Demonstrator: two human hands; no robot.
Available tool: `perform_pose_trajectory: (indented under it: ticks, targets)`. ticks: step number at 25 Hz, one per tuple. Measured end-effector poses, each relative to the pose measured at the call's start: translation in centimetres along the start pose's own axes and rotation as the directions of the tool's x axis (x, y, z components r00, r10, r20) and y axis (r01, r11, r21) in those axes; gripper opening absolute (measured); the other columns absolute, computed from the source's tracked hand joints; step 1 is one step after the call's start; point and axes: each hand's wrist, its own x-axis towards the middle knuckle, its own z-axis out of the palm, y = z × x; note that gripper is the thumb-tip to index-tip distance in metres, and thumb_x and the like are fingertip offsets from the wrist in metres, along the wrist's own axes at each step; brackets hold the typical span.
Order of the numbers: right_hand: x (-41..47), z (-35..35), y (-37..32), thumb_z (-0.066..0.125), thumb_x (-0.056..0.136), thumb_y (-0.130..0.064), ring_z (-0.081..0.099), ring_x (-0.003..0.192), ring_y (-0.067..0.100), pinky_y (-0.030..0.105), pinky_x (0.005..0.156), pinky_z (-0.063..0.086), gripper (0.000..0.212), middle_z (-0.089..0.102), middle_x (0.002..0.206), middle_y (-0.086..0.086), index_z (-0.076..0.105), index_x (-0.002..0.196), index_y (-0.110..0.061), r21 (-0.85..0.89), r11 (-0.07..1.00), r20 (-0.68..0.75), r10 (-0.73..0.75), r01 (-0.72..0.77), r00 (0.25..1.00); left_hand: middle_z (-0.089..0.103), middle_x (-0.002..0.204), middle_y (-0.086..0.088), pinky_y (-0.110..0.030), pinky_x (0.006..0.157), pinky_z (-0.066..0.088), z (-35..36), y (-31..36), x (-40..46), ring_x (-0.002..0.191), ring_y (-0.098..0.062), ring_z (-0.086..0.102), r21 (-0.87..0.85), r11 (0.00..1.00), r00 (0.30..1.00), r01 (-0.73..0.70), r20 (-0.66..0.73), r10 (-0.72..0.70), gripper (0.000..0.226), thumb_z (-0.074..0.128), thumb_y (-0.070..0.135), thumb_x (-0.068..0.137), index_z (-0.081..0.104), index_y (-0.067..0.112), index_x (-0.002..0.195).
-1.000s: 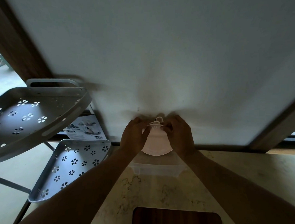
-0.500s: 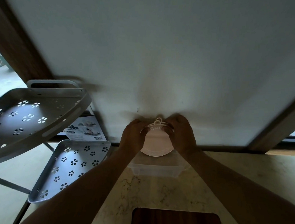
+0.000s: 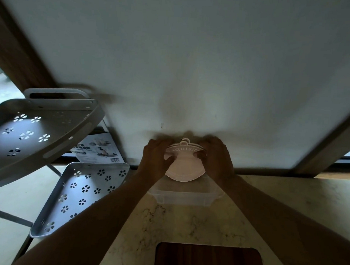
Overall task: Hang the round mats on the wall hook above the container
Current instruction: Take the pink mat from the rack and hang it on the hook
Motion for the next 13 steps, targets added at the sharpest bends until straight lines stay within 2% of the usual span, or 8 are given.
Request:
perform_pose_trajectory:
  ticks: [3,6,10,13]
  targets:
    - [-0.1,0.1,-0.1,0.073,0.082,-0.016,0.059,0.106,0.033,0.038,0.088,0.045,0.026,0.064,0.115,0.014,0.069,0.105,-0.005,0.005,1.0,0.016,-0.002,0.002,1.0,0.069,0.107,-0.01,-0.043,0.083,0.045,0.0,0.3,0.3,0.1,-0.033,0.055,0.061,0.998,1.0,-0.013,0.001,0.013,0.032,0.074,0.01,0.078,0.066,0.013,0.109]
    - [-0.9,0.2,-0.1,0.068,0.087,-0.017,0.056,0.107,0.038,0.042,0.087,0.043,0.025,0.063,0.115,0.018,0.064,0.108,-0.003,-0.123,0.989,0.05,-0.077,0.083,0.996,0.066,0.094,-0.009,-0.041,0.073,0.048,-0.2,0.4,0.2,0.088,-0.031,0.056,0.048,0.998,0.999,-0.04,0.003,0.04,0.017,0.072,0.005,0.078,0.068,0.012,0.093]
    - [-1.5,-0.7,-0.5,0.064,0.091,-0.016,0.059,0.094,0.038,0.043,0.08,0.046,0.026,0.064,0.109,0.018,0.06,0.113,-0.003,-0.097,0.986,0.06,-0.129,0.135,0.99,0.06,0.093,-0.004,-0.034,0.069,0.048,-1.5,0.5,-0.2,0.079,-0.02,0.058,-0.063,0.998,0.999,-0.02,0.035,0.022,0.017,0.071,0.009,0.082,0.065,0.015,0.096]
    - [-1.7,-1.6,-1.0,0.063,0.091,-0.015,0.06,0.091,0.034,0.042,0.08,0.048,0.024,0.064,0.106,0.016,0.059,0.112,-0.004,-0.033,0.99,0.047,-0.136,0.138,0.99,0.064,0.094,-0.008,-0.034,0.07,0.049,-2.7,1.1,-0.6,0.079,-0.021,0.06,-0.066,0.994,0.996,-0.084,0.02,0.086,0.018,0.071,0.009,0.082,0.066,0.012,0.099]
